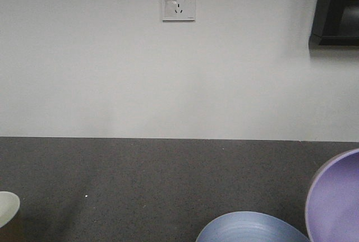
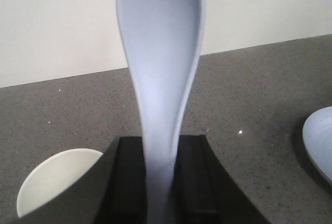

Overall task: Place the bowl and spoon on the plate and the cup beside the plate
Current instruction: 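Drive the base to the counter with the pale blue plate, then lower the lavender bowl onto the blue plate and open the right gripper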

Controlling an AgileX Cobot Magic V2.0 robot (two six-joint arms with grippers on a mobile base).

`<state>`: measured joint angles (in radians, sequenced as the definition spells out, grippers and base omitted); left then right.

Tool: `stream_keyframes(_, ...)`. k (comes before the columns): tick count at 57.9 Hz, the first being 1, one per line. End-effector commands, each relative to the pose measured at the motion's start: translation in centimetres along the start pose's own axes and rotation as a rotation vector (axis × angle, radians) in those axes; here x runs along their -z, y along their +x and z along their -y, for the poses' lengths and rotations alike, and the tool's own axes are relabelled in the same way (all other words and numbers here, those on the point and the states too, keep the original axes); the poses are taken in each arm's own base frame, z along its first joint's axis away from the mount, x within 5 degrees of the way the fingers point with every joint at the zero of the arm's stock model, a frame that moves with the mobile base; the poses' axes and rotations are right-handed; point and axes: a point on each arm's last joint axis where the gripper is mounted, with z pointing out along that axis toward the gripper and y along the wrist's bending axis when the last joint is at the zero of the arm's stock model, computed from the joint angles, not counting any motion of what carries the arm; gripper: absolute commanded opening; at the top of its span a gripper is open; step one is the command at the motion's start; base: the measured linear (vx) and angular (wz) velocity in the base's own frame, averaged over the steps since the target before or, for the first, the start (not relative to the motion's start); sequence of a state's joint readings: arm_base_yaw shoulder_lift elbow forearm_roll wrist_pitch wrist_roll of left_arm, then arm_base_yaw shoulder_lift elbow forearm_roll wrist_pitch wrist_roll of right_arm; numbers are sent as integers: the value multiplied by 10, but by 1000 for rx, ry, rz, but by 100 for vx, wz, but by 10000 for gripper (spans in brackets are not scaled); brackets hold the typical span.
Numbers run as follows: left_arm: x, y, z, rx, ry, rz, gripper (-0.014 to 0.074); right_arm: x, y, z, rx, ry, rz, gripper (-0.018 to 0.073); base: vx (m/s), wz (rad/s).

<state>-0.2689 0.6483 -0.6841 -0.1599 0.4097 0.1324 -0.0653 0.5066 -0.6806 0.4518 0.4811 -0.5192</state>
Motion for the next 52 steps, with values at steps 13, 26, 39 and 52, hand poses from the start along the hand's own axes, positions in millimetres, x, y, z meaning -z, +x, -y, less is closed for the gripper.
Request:
stream_keyframes(13,5,-16,1,6,0,108,3,3,-15,4,-7,38,100,-8,0,0)
stream_keyframes(26,5,-16,1,7,0,108,3,-2,-11,2,-61,6,40,-8,0,0)
stream_keyframes(39,5,-16,1,6,0,106,3,-50,16,4,-137,-81,-372,-8,0,0)
stream_keyframes(52,5,-15,1,6,2,96,3,-114,28,3,-180,-171,-637,-8,0,0)
